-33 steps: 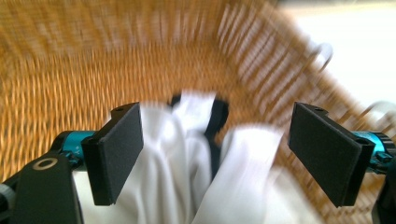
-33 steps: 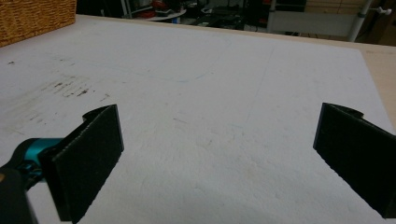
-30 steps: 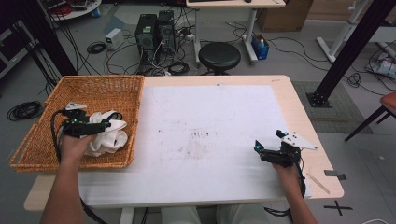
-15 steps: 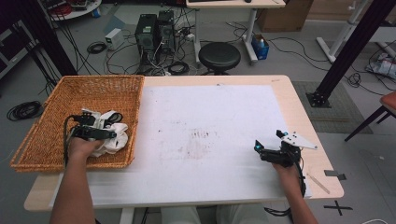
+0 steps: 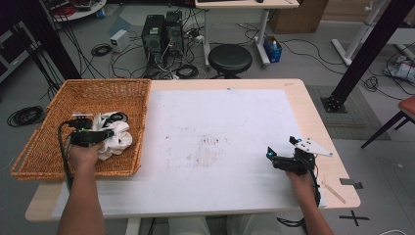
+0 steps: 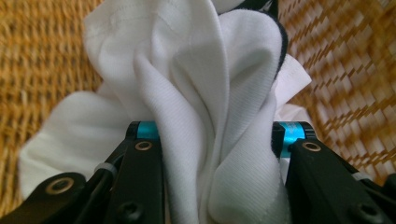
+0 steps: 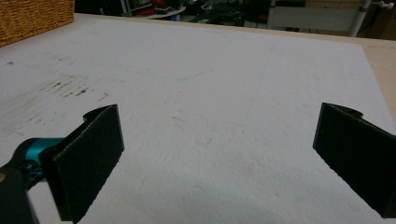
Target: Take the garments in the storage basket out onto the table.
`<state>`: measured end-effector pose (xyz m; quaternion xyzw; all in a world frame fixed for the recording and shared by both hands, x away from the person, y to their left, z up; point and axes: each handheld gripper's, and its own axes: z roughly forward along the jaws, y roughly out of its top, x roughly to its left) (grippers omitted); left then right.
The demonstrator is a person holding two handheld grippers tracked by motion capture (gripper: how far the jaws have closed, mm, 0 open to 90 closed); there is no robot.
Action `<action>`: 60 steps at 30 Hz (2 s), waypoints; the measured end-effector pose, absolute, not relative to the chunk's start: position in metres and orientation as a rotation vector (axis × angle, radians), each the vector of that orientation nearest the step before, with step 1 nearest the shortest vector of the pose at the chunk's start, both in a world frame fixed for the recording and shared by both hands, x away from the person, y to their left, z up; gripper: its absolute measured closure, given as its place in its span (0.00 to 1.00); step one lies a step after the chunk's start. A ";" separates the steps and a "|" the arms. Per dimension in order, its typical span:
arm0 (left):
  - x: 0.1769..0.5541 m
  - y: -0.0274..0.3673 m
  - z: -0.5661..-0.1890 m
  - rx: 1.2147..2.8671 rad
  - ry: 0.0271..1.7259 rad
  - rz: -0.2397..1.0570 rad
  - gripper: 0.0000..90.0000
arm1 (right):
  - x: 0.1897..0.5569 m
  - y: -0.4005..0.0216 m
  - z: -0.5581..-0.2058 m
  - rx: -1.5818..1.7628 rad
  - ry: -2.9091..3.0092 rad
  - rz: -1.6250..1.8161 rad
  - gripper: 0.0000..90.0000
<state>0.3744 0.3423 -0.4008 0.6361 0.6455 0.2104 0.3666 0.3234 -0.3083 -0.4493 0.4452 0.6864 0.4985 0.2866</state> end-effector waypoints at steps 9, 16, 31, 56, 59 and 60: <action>0.347 0.350 -0.378 1.388 1.448 0.671 0.70 | 0.323 -0.309 -0.449 1.194 1.829 1.333 0.01; 0.328 0.346 -0.361 1.292 1.259 0.714 0.70 | 0.323 -0.309 -0.449 1.189 1.832 1.338 0.01; 0.312 0.304 -0.318 1.303 0.883 0.666 0.70 | 0.323 -0.309 -0.449 1.181 1.836 1.343 0.01; 0.341 0.160 -0.326 1.464 0.602 0.452 0.70 | 0.321 -0.310 -0.449 1.172 1.825 1.358 0.01; 0.344 0.142 -0.337 1.477 0.607 0.431 0.70 | 0.322 -0.310 -0.449 1.167 1.826 1.360 0.01; 0.345 0.137 -0.339 1.481 0.607 0.424 0.70 | 0.321 -0.310 -0.449 1.173 1.829 1.361 0.01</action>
